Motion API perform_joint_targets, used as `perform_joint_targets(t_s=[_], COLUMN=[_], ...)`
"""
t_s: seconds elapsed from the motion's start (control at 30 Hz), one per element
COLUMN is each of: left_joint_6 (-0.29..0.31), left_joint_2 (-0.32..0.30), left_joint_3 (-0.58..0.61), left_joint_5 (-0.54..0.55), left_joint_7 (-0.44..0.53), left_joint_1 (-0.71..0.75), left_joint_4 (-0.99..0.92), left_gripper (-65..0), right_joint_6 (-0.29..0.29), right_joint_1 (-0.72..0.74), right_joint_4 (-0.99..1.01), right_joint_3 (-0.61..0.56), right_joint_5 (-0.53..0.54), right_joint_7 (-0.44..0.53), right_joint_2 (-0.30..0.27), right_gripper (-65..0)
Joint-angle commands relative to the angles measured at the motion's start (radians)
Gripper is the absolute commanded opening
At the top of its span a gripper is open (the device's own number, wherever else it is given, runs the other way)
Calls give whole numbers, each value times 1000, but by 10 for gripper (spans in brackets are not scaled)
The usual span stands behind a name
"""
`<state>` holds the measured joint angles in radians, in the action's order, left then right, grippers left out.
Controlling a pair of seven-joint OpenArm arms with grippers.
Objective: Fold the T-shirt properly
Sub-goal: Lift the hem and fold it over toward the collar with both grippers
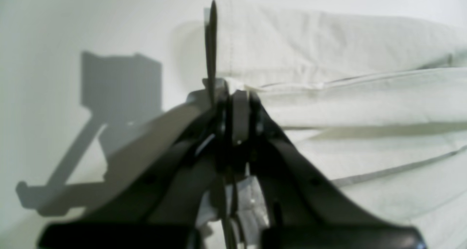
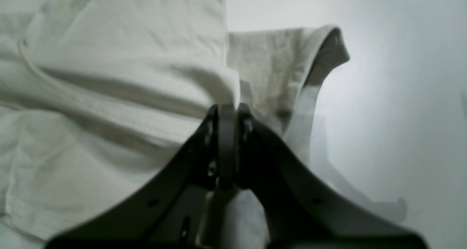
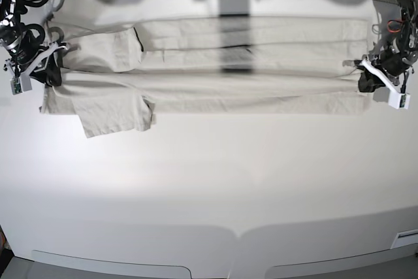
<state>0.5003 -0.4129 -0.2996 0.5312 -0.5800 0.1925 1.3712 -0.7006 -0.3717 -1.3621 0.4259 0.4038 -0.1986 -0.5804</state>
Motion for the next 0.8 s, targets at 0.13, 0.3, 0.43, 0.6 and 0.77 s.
perform_joint_targets(t_s=[0.13, 0.3, 0.43, 0.6, 0.77], left_joint_6=[0, 0, 0, 0, 58], left_joint_2=[-19, -20, -20, -20, -19], left_joint_3=[-10, -10, -10, -53, -129], left_joint_5=[7, -36, -60, 0, 68], left_joint_7=[19, 20, 28, 30, 23], left_joint_1=[-9, 0, 13, 13, 13], left_joint_4=[18, 18, 18, 18, 18], left_gripper=[-650, -650, -650, -650, -650], right_joint_6=[2, 2, 2, 2, 2], right_joint_1=[2, 2, 2, -24, -108], right_joint_4=[-14, -14, -14, -39, -121], right_joint_3=[13, 13, 13, 63, 130], right_joint_5=[-11, -12, -10, 51, 71], right_joint_7=[23, 2, -9, -8, -7], right_joint_2=[-23, -23, -24, -24, -24], right_gripper=[-650, -650, -650, -650, -650])
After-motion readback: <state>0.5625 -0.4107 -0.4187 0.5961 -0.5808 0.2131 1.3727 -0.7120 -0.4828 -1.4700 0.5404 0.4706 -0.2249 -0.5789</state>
